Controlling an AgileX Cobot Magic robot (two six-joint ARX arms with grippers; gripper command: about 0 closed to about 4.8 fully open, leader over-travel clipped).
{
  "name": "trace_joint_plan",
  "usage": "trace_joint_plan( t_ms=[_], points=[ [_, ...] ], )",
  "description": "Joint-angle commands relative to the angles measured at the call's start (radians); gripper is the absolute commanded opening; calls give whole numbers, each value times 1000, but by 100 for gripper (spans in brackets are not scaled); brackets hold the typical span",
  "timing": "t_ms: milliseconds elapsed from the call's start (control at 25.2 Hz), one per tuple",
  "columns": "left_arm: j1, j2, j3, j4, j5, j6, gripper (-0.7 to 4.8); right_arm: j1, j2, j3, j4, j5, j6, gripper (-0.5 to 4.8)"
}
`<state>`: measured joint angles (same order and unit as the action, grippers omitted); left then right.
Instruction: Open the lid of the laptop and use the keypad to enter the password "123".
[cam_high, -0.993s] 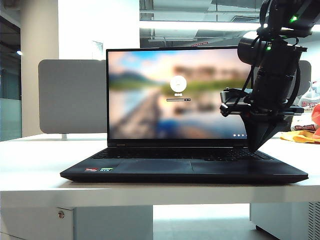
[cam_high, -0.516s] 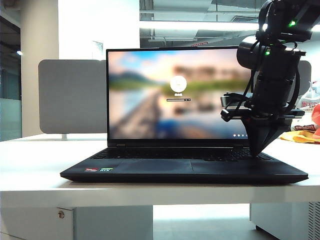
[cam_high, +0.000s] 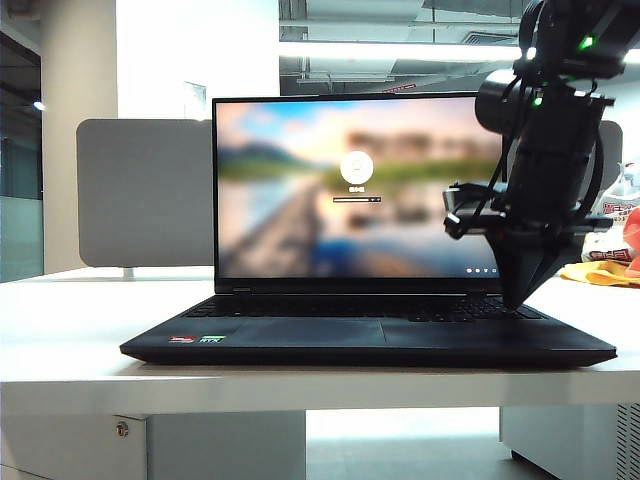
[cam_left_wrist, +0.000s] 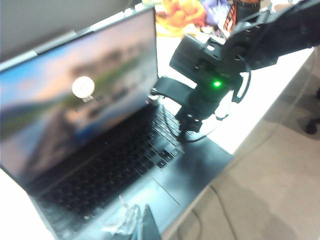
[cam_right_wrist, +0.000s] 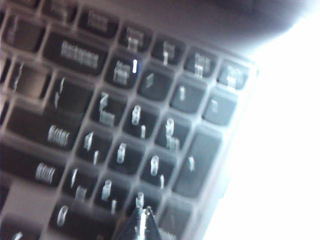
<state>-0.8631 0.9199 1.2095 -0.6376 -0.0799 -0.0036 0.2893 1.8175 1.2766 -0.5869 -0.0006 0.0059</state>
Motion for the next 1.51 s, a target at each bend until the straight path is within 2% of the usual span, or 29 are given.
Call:
trace_joint_plan(
  t_ms=[40, 159, 278, 437, 596, 794, 1509],
  points=[
    [2, -23, 2, 19, -57, 15, -1, 0, -79, 4, 29, 10, -4, -5],
    [2, -58, 2, 5, -109, 15, -1, 3, -170, 3, 26, 8, -3, -5],
    [2, -124, -54, 23, -203, 26, -1, 8, -285, -5, 18, -2, 6, -5],
    [2, -396, -316, 148, -409, 18, -2, 16, -629, -280, 135, -50, 58, -5],
    [3, -584, -471, 207, -581, 25, -2, 34, -917, -528, 158, -39, 104, -5],
    [3, -681, -617, 229, -590, -27, -3, 33, -1176, -753, 174, 25, 122, -5],
    [2, -681, -634, 210, -589, -27, -2, 33, -1217, -773, 166, 24, 125, -5]
  ],
)
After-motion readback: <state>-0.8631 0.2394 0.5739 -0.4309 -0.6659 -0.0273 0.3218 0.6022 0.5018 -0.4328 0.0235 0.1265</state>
